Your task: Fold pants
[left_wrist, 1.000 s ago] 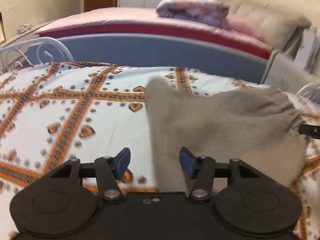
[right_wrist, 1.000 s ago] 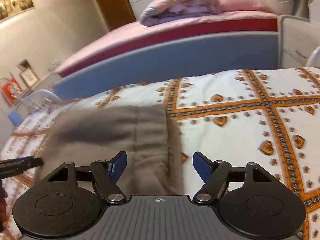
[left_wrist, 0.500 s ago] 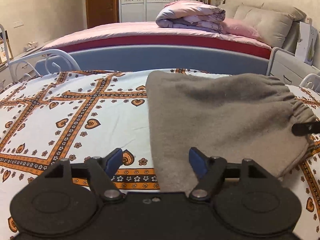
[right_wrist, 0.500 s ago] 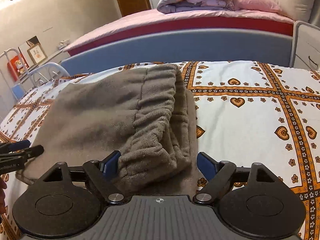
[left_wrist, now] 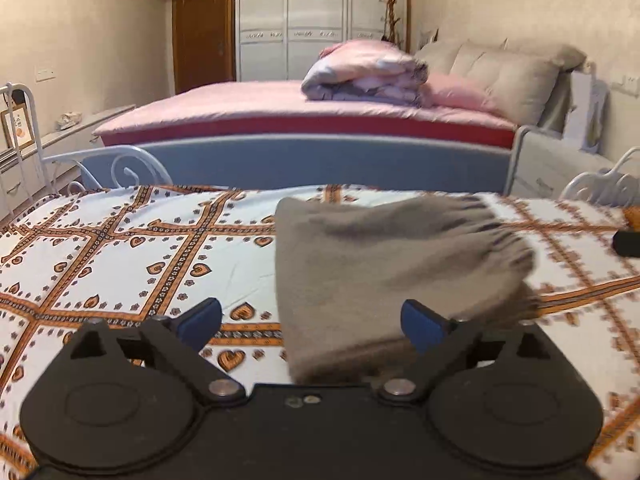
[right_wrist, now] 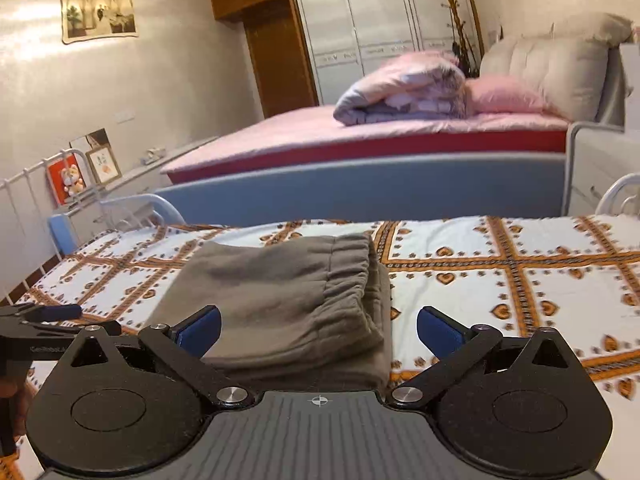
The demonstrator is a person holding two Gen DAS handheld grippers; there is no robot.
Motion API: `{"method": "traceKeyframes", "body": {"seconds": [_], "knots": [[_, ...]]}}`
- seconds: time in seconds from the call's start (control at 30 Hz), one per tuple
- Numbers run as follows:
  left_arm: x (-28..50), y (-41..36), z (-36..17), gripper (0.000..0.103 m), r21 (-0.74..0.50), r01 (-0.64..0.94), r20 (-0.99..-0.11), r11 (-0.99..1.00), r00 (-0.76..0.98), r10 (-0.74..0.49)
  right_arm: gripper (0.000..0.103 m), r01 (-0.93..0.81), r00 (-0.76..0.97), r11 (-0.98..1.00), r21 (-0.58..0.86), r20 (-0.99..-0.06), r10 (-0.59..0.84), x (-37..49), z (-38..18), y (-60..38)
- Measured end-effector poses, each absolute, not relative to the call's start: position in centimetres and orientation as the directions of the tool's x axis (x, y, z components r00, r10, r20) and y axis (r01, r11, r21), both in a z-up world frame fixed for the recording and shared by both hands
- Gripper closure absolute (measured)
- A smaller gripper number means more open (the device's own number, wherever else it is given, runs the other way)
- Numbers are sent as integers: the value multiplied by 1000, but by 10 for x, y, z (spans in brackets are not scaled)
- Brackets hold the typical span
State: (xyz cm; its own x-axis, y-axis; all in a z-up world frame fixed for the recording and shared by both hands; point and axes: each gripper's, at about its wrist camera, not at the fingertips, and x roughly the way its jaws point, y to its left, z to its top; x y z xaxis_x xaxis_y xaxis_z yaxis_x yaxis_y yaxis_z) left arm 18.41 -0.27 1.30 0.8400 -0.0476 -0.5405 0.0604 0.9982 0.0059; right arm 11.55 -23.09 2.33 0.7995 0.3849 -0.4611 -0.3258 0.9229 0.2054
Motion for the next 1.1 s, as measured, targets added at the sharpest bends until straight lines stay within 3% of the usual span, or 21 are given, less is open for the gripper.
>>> {"method": "traceKeyframes", "body": {"seconds": [0.3,0.53,0.7,0.93,1.1], "knots": [[63,-18,50,6,56,76,-426,996,903,-45,0,-343,860,933,108,-363,358,-10,58,-238],[-4,-13,53,6,-25,65,-355,998,932,-70,0,-306,898,947,96,-300,321,-95,56,-245],[-25,-27,45,6,59,104,-313,993,947,-80,0,-302,925,953,-12,-244,290,-128,48,-231],[-12,-14,40,6,-15,55,-339,998,939,-57,0,-321,900,945,-64,-330,283,-112,29,-214],[-12,-17,36,6,0,67,-354,998,933,-62,0,-309,900,950,-37,-335,279,-107,27,-219]]}}
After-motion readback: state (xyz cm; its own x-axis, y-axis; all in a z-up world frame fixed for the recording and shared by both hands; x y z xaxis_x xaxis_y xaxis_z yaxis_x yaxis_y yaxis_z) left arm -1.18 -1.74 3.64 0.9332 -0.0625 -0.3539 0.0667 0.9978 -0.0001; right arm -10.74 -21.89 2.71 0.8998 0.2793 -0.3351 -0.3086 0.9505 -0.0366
